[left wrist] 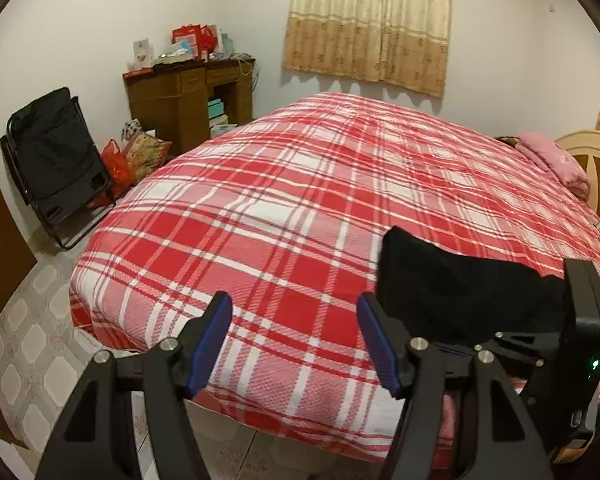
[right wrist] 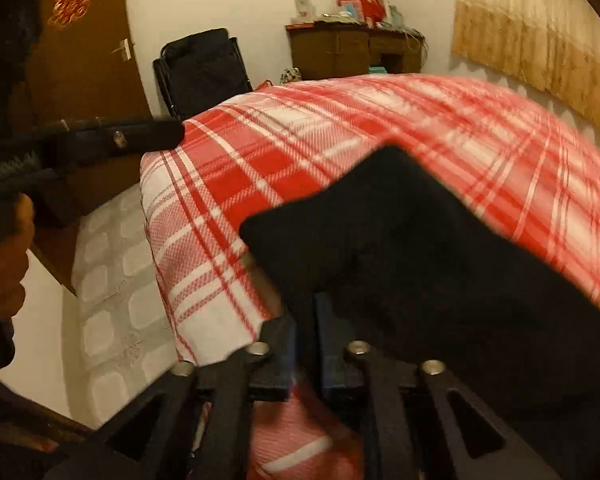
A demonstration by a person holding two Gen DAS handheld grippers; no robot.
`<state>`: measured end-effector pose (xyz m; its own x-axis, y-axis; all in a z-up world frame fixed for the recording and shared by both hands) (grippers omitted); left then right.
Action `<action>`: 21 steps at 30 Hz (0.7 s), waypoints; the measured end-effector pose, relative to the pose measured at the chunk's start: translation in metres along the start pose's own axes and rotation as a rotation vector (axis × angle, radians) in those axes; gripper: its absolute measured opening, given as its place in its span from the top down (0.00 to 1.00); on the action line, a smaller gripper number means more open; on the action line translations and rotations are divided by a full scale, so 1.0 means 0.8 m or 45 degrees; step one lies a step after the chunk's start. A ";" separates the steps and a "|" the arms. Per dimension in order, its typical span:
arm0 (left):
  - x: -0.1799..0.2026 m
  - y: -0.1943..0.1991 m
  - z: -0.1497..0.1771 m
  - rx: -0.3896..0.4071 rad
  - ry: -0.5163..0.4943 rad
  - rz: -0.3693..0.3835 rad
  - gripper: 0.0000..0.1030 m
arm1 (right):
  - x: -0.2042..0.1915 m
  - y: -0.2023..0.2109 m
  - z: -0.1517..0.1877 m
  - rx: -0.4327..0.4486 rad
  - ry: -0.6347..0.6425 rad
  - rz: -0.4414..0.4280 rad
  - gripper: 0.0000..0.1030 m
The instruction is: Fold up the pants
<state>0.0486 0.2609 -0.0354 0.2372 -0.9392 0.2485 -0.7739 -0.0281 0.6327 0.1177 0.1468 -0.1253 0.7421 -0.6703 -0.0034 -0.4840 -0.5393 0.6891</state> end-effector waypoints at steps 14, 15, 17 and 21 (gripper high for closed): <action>0.110 -0.031 0.034 -0.057 -0.108 0.135 0.35 | 0.191 0.212 0.067 0.207 -0.497 0.286 0.39; 0.115 -0.039 0.040 -0.054 -0.118 0.111 0.35 | 0.203 0.222 0.088 0.188 -0.546 0.309 0.39; 0.121 -0.059 0.049 -0.059 -0.151 0.030 0.35 | 0.210 0.234 0.125 0.142 -0.598 0.332 0.39; 0.109 -0.097 0.059 -0.118 -0.138 -0.097 0.32 | 0.204 0.226 0.194 -0.047 -0.652 0.339 0.39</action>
Point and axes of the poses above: each gripper's, at about its wrist camera, not at the fingertips, and y roughly against the way its jaws point, x to its right, z to its underside, the point moved 7 cm from there along -y, roughly the way its jaws point, and after that the axes turned 13 degrees about y, right-handed, at the moved point
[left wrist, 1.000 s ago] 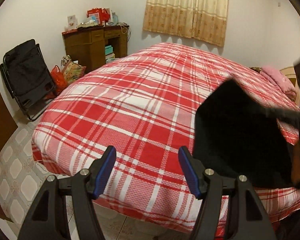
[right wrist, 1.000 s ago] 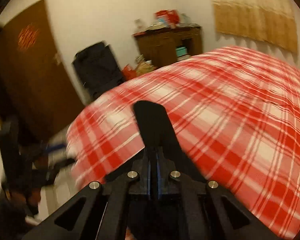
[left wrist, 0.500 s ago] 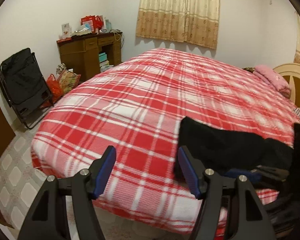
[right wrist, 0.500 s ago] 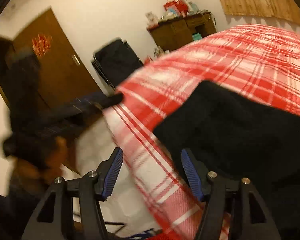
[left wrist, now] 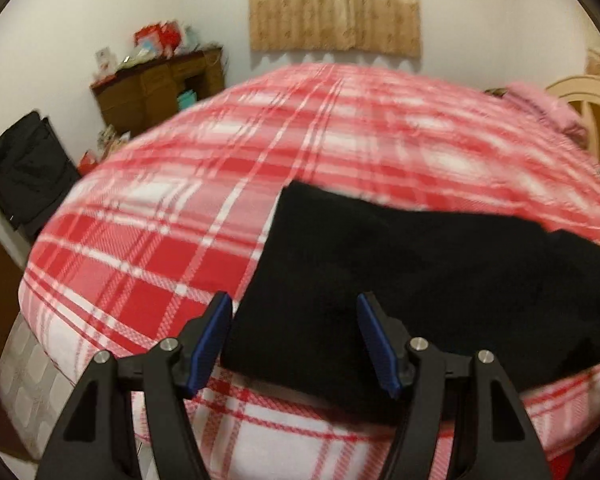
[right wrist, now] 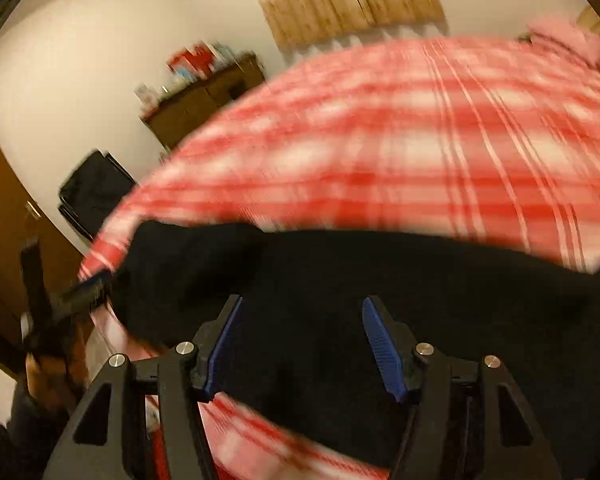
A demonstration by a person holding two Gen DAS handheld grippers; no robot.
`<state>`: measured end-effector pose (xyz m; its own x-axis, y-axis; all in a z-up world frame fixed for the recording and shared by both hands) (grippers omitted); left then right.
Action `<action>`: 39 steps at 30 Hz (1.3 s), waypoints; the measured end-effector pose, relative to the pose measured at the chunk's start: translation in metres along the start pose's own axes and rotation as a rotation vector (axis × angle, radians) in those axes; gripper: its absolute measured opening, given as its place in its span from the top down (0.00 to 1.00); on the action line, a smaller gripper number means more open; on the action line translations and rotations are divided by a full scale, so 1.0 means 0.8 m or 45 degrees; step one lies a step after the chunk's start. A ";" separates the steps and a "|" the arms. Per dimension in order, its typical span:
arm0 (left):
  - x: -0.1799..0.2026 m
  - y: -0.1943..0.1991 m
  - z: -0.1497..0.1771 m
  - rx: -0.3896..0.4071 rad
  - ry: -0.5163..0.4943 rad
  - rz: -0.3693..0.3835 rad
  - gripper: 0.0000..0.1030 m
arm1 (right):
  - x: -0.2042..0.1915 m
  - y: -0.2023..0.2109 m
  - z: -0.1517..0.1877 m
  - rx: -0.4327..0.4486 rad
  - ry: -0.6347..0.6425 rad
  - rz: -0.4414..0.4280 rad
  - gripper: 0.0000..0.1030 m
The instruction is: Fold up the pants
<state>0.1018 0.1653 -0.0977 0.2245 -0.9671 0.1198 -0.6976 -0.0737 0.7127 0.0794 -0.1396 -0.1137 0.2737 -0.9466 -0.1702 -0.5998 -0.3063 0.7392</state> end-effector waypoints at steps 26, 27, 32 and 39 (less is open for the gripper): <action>0.039 -0.002 0.006 0.048 -0.078 -0.021 0.14 | -0.060 -0.043 -0.040 -0.128 0.350 -0.329 0.39; 0.041 -0.002 0.007 0.052 -0.085 -0.030 0.14 | -0.062 -0.045 -0.043 -0.146 0.353 -0.321 0.39; 0.039 -0.002 0.007 0.049 -0.087 -0.026 0.13 | -0.061 -0.047 -0.092 -0.050 0.303 -0.356 0.39; 0.040 -0.002 0.009 0.045 -0.088 -0.019 0.13 | -0.093 -0.087 -0.085 -0.152 0.158 -0.568 0.37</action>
Point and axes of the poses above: each gripper's, at about its wrist camera, not at the fingertips, and y roughly against the way its jaws point, x to its right, z to its underside, the point moved 7 cm from there along -y, roughly the way its jaws point, and after that the axes turned 13 degrees about y, right-handed, at the moved point
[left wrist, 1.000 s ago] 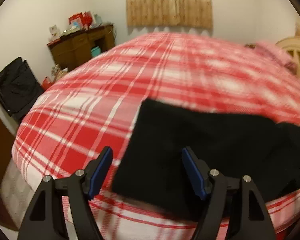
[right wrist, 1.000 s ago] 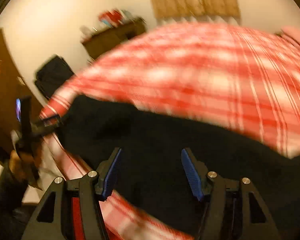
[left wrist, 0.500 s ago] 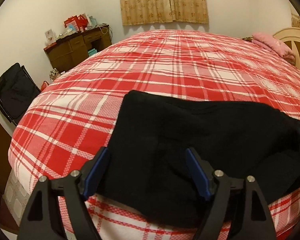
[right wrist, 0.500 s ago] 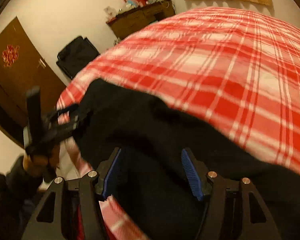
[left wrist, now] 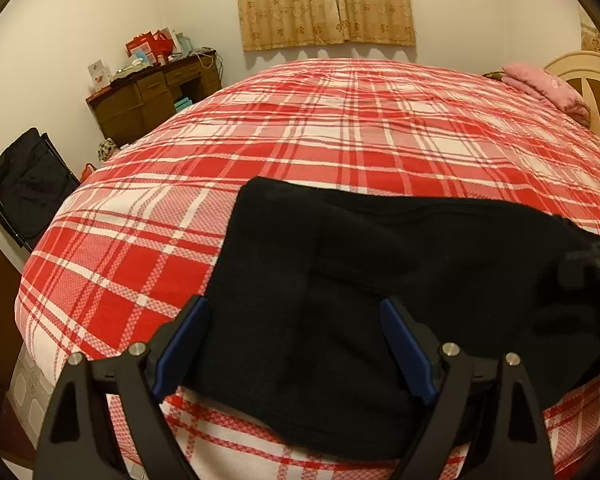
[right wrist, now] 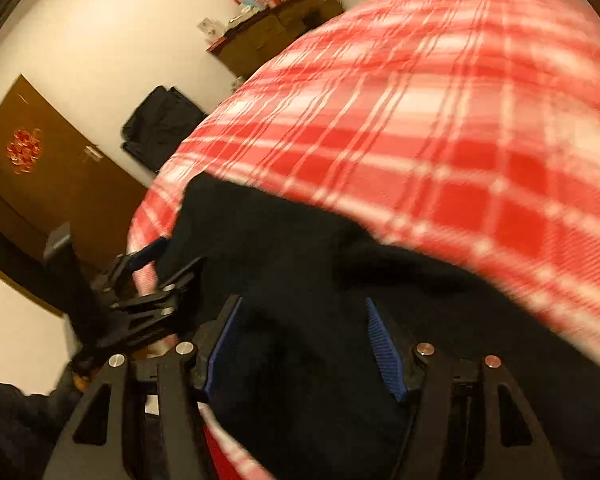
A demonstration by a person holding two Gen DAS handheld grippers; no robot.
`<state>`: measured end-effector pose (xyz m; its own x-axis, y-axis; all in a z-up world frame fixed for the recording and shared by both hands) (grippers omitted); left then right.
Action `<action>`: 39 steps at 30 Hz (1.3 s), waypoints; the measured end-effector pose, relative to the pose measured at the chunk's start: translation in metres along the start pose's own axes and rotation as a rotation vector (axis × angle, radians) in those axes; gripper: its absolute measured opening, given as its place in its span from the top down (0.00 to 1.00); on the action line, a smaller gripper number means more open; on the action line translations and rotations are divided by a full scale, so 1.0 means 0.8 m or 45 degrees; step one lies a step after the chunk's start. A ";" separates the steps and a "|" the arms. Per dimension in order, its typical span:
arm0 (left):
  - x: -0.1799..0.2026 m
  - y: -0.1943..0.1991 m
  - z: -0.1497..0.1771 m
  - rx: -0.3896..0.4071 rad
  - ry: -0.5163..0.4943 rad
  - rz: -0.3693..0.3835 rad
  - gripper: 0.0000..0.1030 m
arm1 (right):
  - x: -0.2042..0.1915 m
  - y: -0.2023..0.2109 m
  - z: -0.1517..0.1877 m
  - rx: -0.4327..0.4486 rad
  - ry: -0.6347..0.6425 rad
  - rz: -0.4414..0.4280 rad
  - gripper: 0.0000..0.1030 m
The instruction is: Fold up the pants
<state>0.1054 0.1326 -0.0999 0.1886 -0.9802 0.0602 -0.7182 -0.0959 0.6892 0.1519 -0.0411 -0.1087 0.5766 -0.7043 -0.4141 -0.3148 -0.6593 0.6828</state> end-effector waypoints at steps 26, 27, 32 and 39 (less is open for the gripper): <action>-0.014 -0.017 0.005 -0.080 0.075 0.028 0.02 | 0.136 0.118 -0.070 0.368 -0.259 0.166 0.31; -0.013 -0.017 0.005 -0.079 0.079 0.027 0.02 | 0.122 0.115 -0.069 0.344 -0.192 0.212 0.31; -0.013 -0.016 0.005 -0.071 0.081 0.020 0.01 | 0.046 0.037 -0.037 0.094 0.139 0.400 0.31; -0.013 -0.016 0.004 -0.102 0.074 0.020 0.01 | 0.089 0.103 -0.016 0.169 -0.049 0.620 0.31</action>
Point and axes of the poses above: each gripper's, at about its wrist camera, not at the fingertips, and y roughly against the way its jaws point, x to its right, z to its underside, the point moved 7 cm from there along -y, roughly the way its jaws point, and after that the axes turned 13 degrees about y, right-handed, at the moved point
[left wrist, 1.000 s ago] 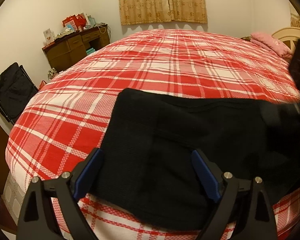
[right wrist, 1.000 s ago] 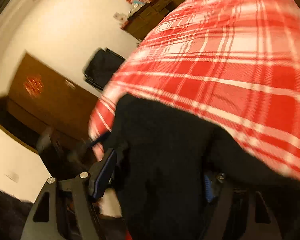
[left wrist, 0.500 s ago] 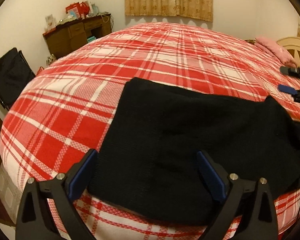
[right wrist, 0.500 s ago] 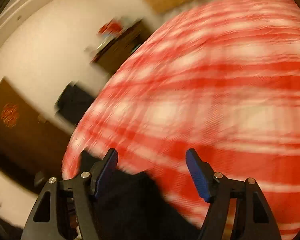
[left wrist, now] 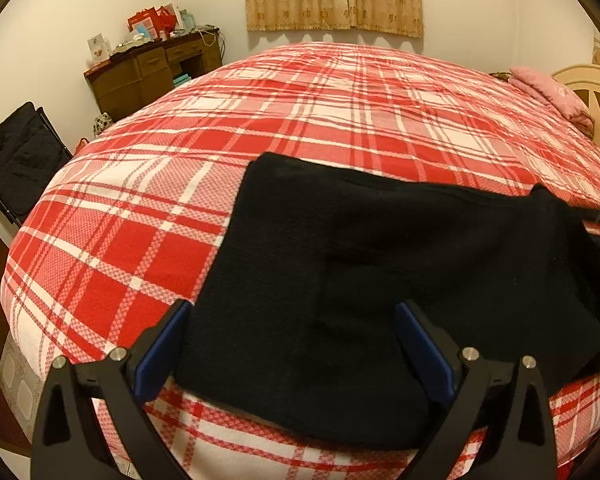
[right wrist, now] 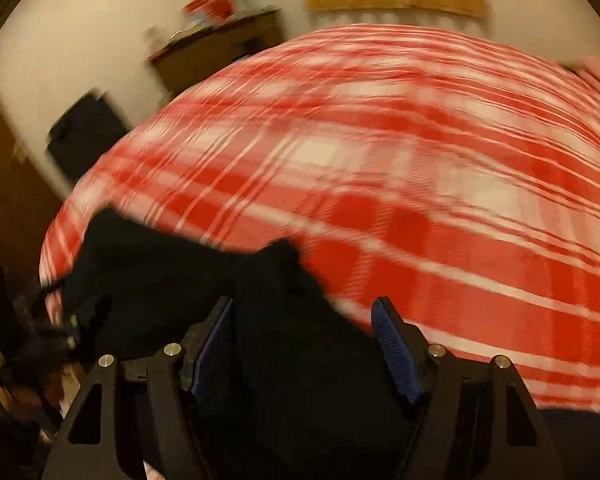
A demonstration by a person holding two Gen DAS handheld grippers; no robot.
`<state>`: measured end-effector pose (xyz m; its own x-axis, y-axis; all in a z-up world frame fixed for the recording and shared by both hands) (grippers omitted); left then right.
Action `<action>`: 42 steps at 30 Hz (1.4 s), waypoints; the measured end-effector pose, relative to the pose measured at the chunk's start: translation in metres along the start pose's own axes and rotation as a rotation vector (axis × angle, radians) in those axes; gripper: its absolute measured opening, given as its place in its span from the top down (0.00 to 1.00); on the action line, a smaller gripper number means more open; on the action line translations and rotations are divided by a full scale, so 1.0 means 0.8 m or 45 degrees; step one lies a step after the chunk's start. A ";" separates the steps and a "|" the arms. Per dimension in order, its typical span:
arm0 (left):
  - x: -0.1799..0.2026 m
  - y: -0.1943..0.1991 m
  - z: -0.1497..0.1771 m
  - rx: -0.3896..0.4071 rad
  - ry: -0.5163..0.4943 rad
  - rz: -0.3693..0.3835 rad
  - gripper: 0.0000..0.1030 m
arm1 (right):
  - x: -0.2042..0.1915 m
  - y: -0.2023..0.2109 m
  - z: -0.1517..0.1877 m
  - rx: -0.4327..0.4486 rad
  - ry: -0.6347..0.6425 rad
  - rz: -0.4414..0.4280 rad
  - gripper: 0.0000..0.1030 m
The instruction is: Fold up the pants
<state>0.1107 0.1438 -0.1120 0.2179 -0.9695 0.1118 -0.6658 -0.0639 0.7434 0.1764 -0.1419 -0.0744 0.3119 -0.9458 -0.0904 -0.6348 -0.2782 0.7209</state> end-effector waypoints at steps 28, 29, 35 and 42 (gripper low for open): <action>0.001 -0.003 0.000 -0.007 0.021 -0.034 0.00 | 0.423 0.209 0.130 -0.185 -0.797 0.981 0.95; 0.001 -0.003 0.000 -0.005 0.021 -0.032 0.00 | 0.412 0.232 0.131 -0.114 -0.792 0.965 0.95; 0.001 -0.001 0.001 0.003 0.024 -0.033 0.00 | 0.355 0.365 0.178 0.247 -0.884 0.885 0.95; 0.002 -0.002 0.000 -0.010 0.026 -0.038 0.00 | 0.345 0.428 0.308 0.386 -1.146 0.819 0.97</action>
<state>0.1116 0.1426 -0.1131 0.2521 -0.9622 0.1029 -0.6530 -0.0907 0.7519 -0.1288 -0.5397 -0.0221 -0.6732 -0.6706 -0.3116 -0.6758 0.3870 0.6273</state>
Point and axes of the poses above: each gripper's, at about its wrist camera, not at the fingertips, and y roughly against the way its jaws point, x to its right, z to its underside, the point moved 7 cm from there along -y, roughly the way its jaws point, and after that the axes turned 13 degrees about y, right-handed, at the moved point
